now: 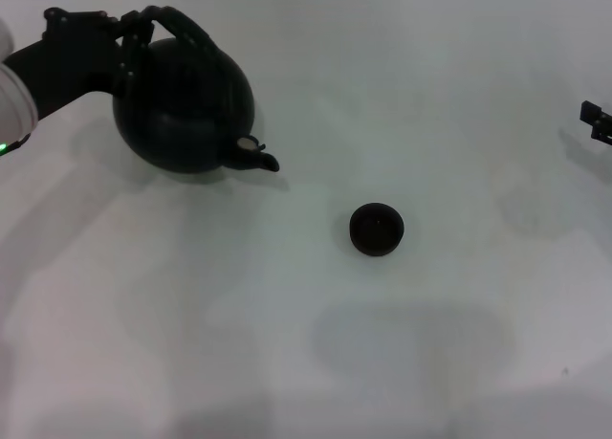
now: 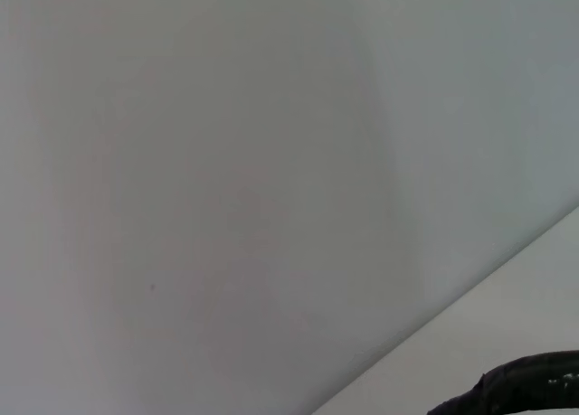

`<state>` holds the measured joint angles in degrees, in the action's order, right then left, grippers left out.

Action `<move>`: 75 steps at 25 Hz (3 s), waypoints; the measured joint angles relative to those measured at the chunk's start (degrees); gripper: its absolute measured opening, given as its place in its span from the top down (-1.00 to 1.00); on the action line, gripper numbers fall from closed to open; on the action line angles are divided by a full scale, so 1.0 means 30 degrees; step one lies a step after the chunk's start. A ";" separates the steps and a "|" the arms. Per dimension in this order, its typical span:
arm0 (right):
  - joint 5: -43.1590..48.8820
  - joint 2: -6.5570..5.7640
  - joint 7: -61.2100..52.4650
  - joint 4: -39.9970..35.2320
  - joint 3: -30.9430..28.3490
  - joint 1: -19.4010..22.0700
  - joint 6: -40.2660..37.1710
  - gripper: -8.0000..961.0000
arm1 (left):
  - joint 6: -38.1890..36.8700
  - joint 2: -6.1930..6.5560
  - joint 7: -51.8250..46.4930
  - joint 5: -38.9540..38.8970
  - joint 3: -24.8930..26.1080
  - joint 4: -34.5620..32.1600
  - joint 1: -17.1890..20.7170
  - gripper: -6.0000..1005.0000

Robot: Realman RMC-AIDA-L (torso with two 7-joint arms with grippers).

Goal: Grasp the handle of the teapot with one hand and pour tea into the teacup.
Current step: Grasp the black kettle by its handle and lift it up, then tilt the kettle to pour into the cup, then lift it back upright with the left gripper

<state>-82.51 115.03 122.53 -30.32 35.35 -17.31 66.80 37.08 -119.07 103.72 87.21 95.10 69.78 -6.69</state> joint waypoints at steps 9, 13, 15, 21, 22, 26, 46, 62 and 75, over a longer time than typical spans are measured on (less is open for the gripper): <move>-0.0006 0.0005 0.0027 0.0059 -0.0134 -0.0052 0.0059 -0.78 | -0.0190 -0.0022 0.0001 -0.0568 -0.0411 -0.0022 -0.0580 0.78; -0.0006 -0.0009 0.0044 -0.0033 -0.0136 -0.0135 0.0115 -0.78 | -0.0183 -0.0015 -0.0028 -0.0828 -0.0440 -0.0046 -0.0743 0.78; -0.0016 -0.0012 0.0002 -0.0147 -0.0134 -0.0165 0.0133 -0.78 | -0.0124 -0.0006 -0.0200 -0.0890 -0.0442 -0.0048 -0.0849 0.78; -0.0078 -0.0022 -0.0024 -0.0194 -0.0125 -0.0190 0.0162 -0.78 | -0.0121 0.0052 -0.1749 -0.0215 -0.0444 -0.0081 -0.1588 0.78; -0.0134 -0.0024 -0.0031 -0.0196 -0.0124 -0.0195 0.0245 -0.78 | -0.0150 0.0053 -0.1918 -0.0015 -0.0444 -0.0083 -0.1690 0.78; -0.0487 -0.0026 -0.0117 -0.0222 -0.0123 -0.0216 0.0616 -0.78 | -0.0202 0.0075 -0.3481 0.1263 -0.0441 -0.0093 -0.2186 0.78; -0.0987 0.0006 -0.0148 0.0020 0.0043 -0.0413 0.0857 -0.78 | -0.0338 -0.0006 -0.8673 0.6829 -0.1281 0.0237 -0.3739 0.78; -0.1489 0.0006 -0.0019 0.0210 0.0079 -0.0433 0.1048 -0.78 | -0.0820 -0.0007 -1.1456 0.9819 -0.2718 0.0523 -0.4762 0.78; -0.1543 0.0006 -0.0003 0.0202 0.0038 -0.0442 0.1016 -0.78 | -0.1052 -0.0074 -1.2748 1.2197 -0.3708 0.1603 -0.4582 0.78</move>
<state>-87.14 115.05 122.52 -29.71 35.47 -18.64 69.85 33.92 -119.29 65.47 123.80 83.98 74.59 -20.43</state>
